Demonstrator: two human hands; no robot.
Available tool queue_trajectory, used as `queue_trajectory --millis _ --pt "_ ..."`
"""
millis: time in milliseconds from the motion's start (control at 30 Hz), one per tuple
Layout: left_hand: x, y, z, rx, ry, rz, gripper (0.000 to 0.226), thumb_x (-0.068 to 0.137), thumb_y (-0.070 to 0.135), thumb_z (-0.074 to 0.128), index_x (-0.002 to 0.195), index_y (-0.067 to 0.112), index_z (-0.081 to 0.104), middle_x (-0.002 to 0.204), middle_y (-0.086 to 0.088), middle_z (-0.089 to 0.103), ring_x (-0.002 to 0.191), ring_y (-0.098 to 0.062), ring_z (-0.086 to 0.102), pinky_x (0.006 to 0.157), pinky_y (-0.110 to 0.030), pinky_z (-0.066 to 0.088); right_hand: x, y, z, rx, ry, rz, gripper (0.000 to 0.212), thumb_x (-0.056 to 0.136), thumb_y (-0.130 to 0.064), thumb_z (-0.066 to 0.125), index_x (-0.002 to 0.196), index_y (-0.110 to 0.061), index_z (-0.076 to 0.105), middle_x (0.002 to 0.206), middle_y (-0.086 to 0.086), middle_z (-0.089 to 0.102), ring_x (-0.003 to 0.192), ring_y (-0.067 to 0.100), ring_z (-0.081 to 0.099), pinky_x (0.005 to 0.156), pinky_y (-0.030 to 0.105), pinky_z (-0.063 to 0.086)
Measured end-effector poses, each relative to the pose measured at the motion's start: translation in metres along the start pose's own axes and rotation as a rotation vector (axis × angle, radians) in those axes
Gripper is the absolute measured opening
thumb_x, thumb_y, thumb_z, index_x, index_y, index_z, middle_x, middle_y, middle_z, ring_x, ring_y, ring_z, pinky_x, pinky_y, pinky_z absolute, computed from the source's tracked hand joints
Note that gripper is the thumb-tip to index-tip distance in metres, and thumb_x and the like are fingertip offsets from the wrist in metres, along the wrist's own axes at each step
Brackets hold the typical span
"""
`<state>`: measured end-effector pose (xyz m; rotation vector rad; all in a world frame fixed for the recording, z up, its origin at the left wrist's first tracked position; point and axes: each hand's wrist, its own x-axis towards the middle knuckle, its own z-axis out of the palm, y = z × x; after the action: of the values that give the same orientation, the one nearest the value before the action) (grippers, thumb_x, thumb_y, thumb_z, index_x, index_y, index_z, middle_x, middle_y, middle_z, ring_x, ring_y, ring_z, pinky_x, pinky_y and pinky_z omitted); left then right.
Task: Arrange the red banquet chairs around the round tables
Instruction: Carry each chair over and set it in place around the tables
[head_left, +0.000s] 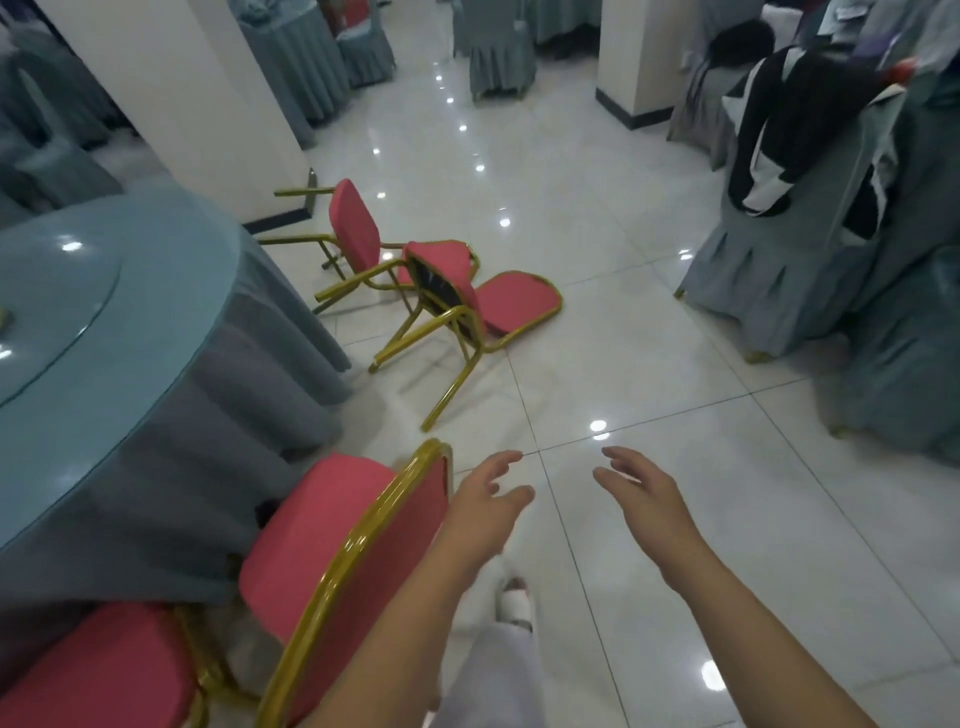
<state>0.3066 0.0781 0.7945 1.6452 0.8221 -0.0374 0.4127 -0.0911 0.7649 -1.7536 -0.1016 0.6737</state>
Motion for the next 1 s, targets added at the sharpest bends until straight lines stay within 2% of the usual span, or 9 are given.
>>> queue_trajectory --millis 67,133,333,433,633,733,867,1000 --pt "0.046 0.014 0.007 0.023 -0.032 -0.03 0.038 0.088 0.033 0.065 0.121 0.049 0.056 0.133 0.014 0.048 0.124 -0.011 0.045 0.079 -0.026 0.044 0.045 -0.014 -0.009 -0.036 -0.022 0.012 0.031 0.091 -0.036 0.065 0.121 -0.038 0.059 0.126 -0.013 0.054 0.122 0.012 0.05 0.091 0.029 0.038" --pt "0.1 0.03 0.008 0.027 -0.044 -0.031 0.038 0.088 0.033 0.065 0.121 0.049 0.055 0.13 0.015 0.048 0.121 -0.011 0.045 0.085 -0.029 0.04 0.093 -0.035 -0.021 -0.086 -0.034 -0.003 0.032 0.09 -0.038 0.066 0.121 -0.04 0.059 0.125 -0.015 0.054 0.121 0.011 0.051 0.092 0.031 0.04" --pt "0.253 0.086 0.0 -0.088 -0.047 -0.139 0.04 0.087 0.028 0.066 0.124 0.039 0.056 0.133 0.006 0.049 0.115 -0.014 0.05 0.089 -0.031 0.039 0.216 -0.101 -0.06 -0.168 0.052 0.044 0.032 0.091 -0.038 0.065 0.122 -0.04 0.059 0.13 -0.008 0.055 0.114 0.01 0.055 0.087 0.031 0.041" --pt "0.316 0.118 -0.002 -0.108 -0.084 -0.164 0.036 0.088 0.027 0.066 0.12 0.038 0.056 0.133 0.002 0.05 0.104 -0.01 0.052 0.083 -0.028 0.039 0.264 -0.128 -0.074 -0.196 0.084 0.078 0.035 0.091 -0.039 0.065 0.126 -0.039 0.058 0.131 -0.006 0.054 0.107 0.004 0.055 0.083 0.03 0.041" --pt "0.43 0.177 0.008 -0.082 -0.124 -0.21 0.037 0.089 0.026 0.065 0.124 0.036 0.056 0.134 0.001 0.051 0.109 -0.015 0.049 0.088 -0.032 0.036 0.367 -0.166 -0.097 -0.148 0.167 0.101 0.033 0.089 -0.039 0.066 0.122 -0.041 0.06 0.13 -0.006 0.056 0.105 0.003 0.056 0.085 0.032 0.041" --pt "0.49 0.194 0.013 -0.068 -0.135 -0.239 0.038 0.089 0.028 0.064 0.125 0.036 0.055 0.134 0.001 0.05 0.111 -0.016 0.049 0.09 -0.033 0.036 0.433 -0.179 -0.102 -0.137 0.146 0.116 0.034 0.089 -0.04 0.066 0.123 -0.042 0.059 0.131 -0.007 0.056 0.106 0.003 0.056 0.08 0.03 0.042" --pt "0.572 0.214 0.016 -0.064 -0.088 -0.302 0.038 0.087 0.028 0.067 0.122 0.036 0.056 0.133 0.001 0.052 0.113 -0.016 0.05 0.091 -0.034 0.039 0.542 -0.2 -0.105 -0.108 0.099 0.11 0.033 0.09 -0.041 0.065 0.122 -0.041 0.059 0.128 -0.009 0.056 0.101 -0.006 0.052 0.072 0.019 0.04" --pt "0.651 0.254 0.006 0.011 -0.013 -0.387 0.046 0.087 0.028 0.067 0.131 0.032 0.053 0.135 -0.001 0.05 0.113 -0.019 0.05 0.091 -0.034 0.041 0.658 -0.242 -0.104 -0.113 -0.04 0.129 0.026 0.091 -0.039 0.065 0.115 -0.042 0.059 0.123 -0.007 0.057 0.098 -0.006 0.053 0.07 0.017 0.039"
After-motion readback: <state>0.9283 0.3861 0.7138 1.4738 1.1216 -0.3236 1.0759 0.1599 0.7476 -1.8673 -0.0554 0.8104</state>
